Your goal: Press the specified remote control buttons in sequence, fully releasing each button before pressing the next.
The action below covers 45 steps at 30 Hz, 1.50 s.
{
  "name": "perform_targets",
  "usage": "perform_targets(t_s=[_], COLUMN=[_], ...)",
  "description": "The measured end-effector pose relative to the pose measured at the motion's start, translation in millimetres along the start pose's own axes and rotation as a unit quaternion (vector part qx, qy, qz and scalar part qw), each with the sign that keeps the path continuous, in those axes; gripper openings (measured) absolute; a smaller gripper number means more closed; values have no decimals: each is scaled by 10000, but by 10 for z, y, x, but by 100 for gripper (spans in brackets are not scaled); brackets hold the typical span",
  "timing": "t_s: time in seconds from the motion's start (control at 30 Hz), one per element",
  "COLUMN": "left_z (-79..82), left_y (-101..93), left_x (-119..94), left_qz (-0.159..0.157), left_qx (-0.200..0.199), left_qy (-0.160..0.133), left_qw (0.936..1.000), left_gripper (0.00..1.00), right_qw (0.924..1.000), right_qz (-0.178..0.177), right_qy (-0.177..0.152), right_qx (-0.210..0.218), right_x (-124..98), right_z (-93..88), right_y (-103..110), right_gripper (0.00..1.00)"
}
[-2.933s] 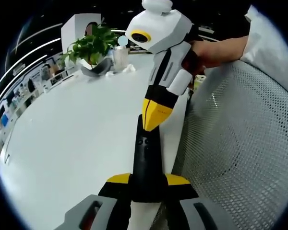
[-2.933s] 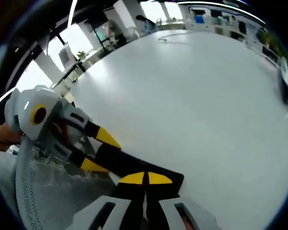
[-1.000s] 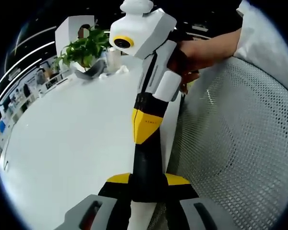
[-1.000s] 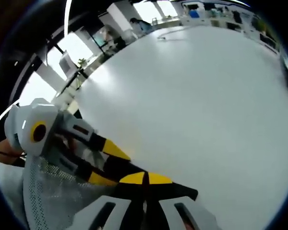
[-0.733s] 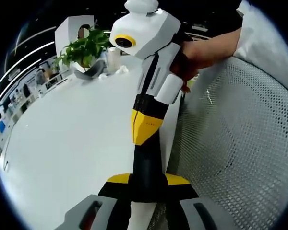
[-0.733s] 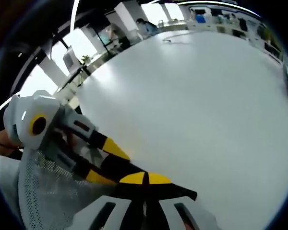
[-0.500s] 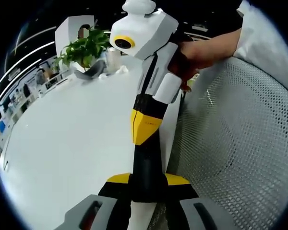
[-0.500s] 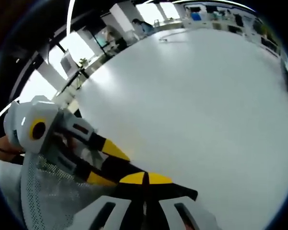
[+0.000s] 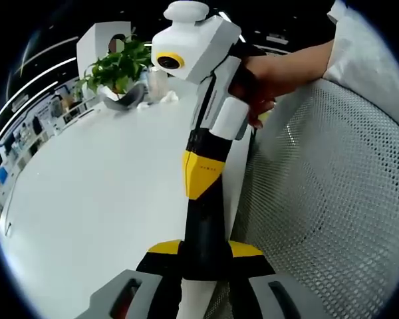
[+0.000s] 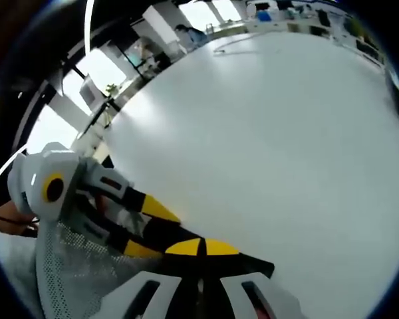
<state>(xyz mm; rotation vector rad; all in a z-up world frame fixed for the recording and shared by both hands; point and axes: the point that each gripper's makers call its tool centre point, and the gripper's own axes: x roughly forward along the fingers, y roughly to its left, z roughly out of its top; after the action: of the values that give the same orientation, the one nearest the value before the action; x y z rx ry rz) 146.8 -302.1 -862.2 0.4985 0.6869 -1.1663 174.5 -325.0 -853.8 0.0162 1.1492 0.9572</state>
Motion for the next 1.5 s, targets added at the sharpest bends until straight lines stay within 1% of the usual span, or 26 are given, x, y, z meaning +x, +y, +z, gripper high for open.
perform_targets(t_s=[0.43, 0.67, 1.1, 1.23, 1.3, 1.37, 1.5], left_z=[5, 8, 7, 10, 8, 9, 6], left_y=[-9, -10, -9, -9, -8, -9, -8], left_x=[-1, -4, 0, -1, 1, 1, 1], left_qz=[0, 1, 5, 4, 5, 4, 2], left_qx=[-3, -9, -13, 6, 11, 11, 18], left_qy=[-1, -2, -1, 0, 0, -2, -5], left_qw=[10000, 10000, 10000, 10000, 10000, 10000, 10000], left_gripper=[24, 24, 24, 24, 24, 24, 24], right_qw=[10000, 9997, 9996, 9997, 9997, 9995, 9995], right_qz=[6, 138, 150, 139, 100, 85, 84], right_qy=[71, 150, 182, 200, 200, 194, 194], right_qx=[20, 166, 151, 86, -128, -219, -238], right_x=[-18, -31, -36, -35, -30, -27, -33], right_z=[-18, -40, -54, -64, -69, -73, -72], right_y=[2, 42, 54, 61, 70, 78, 77], right_gripper=[0, 0, 0, 0, 0, 0, 0])
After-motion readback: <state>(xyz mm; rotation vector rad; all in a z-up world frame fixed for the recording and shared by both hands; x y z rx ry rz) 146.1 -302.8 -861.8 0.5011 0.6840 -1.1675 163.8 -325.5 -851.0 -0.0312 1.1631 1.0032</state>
